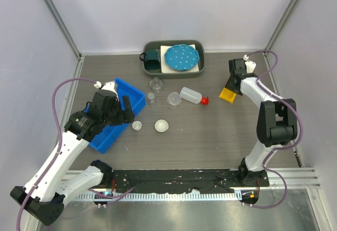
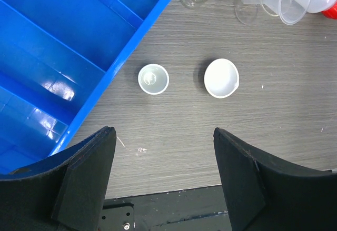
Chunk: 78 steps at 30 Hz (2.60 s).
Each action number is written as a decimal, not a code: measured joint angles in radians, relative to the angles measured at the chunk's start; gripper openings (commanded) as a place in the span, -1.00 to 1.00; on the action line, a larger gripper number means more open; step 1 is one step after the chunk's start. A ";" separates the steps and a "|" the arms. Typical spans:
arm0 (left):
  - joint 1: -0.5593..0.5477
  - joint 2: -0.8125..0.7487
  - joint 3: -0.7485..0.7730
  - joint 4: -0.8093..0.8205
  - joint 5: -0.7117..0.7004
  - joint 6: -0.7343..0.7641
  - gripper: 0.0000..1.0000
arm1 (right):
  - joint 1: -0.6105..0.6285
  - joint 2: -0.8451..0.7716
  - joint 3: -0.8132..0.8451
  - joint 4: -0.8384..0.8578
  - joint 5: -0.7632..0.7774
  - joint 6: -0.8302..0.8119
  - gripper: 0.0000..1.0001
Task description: Organize the chemistry lab equipment
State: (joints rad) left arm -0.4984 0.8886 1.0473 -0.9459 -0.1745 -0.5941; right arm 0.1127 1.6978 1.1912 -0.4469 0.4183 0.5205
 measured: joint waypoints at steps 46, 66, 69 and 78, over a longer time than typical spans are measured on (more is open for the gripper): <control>0.000 0.124 0.084 -0.003 -0.076 0.074 0.60 | 0.340 -0.203 0.296 -0.217 -0.023 -0.135 0.58; 0.000 -0.032 0.069 -0.045 0.002 0.052 0.67 | 0.269 0.070 0.171 -0.114 -0.380 -0.306 0.57; 0.000 -0.031 0.068 -0.048 0.003 0.052 0.66 | 0.269 0.101 0.171 -0.095 -0.408 -0.322 0.58; 0.000 -0.031 0.067 -0.059 0.002 0.053 0.67 | 0.269 0.187 0.172 -0.068 -0.463 -0.358 0.57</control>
State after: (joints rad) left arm -0.4984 0.8577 1.1145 -1.0050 -0.1722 -0.5415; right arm 0.3820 1.8843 1.3636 -0.5152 -0.0444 0.1627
